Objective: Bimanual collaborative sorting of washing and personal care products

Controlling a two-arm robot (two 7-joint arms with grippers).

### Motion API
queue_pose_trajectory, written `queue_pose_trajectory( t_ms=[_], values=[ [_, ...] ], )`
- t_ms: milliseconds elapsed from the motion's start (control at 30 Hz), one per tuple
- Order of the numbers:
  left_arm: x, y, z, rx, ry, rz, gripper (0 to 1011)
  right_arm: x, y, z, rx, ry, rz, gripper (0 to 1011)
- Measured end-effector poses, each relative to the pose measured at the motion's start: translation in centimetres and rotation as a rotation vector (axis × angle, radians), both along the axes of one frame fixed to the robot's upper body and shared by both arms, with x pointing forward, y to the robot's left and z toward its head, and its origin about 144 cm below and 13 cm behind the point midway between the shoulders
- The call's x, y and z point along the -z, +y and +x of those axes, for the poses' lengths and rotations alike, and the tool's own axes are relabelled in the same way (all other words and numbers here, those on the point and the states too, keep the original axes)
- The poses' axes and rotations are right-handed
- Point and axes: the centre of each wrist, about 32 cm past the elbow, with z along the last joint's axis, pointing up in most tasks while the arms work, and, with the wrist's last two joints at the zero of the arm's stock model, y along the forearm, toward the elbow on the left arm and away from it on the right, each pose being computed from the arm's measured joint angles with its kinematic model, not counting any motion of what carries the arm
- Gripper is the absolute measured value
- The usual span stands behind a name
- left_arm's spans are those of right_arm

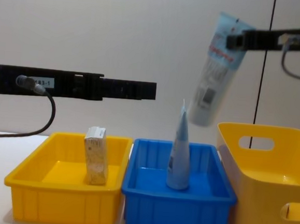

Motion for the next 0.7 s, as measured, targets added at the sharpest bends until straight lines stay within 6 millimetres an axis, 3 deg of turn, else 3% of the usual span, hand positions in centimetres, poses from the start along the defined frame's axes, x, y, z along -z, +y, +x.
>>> queue_pose_trajectory(
  t_ms=[333, 700],
  values=[
    [0.0, 0.0, 0.0, 0.0, 0.0, 0.0, 1002, -1.6, -2.9, 0.1, 0.079, -0.068, 0.018, 29],
    [0.0, 0.0, 0.0, 0.0, 0.0, 0.0, 1002, -1.3, -5.6, 0.4, 0.16, -0.08, -0.014, 28]
  ],
)
